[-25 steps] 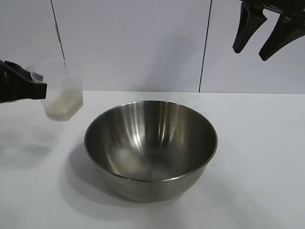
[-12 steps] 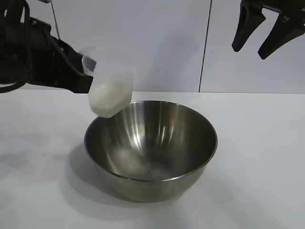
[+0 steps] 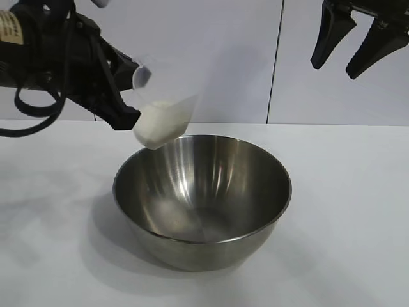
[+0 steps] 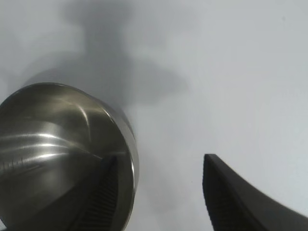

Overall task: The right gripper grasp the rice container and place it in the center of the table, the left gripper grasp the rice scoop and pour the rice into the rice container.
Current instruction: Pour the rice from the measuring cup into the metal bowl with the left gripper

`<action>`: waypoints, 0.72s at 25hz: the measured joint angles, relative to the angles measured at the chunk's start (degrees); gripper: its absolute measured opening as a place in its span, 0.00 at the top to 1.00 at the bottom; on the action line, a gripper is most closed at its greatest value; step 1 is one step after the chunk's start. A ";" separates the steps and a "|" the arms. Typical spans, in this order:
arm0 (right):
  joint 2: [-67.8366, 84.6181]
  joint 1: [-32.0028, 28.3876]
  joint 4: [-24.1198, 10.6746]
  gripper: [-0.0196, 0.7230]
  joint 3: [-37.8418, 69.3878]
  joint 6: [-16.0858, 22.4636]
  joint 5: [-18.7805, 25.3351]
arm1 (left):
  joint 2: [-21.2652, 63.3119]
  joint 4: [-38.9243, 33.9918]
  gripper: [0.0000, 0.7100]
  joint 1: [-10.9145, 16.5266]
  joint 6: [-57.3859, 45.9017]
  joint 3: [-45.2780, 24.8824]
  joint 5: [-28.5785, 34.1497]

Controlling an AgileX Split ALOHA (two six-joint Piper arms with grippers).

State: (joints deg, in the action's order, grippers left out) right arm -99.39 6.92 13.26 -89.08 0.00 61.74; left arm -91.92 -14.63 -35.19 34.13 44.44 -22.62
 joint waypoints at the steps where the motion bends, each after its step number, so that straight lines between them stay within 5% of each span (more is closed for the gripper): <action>1: 0.00 0.00 0.00 0.47 0.00 0.00 0.00 | 0.00 0.00 0.99 -0.06 2.17 0.06 0.00; 10: 0.00 0.00 0.00 0.47 0.00 0.00 -0.01 | 0.00 2.09 0.99 -0.31 20.56 0.14 0.11; 18: 0.00 0.00 0.00 0.47 0.00 0.00 -0.07 | 0.00 26.45 0.99 -5.54 47.92 1.19 0.29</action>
State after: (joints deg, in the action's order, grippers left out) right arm -99.39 6.92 13.26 -89.08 0.00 61.67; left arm -91.92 11.82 -40.73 82.05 45.63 -22.33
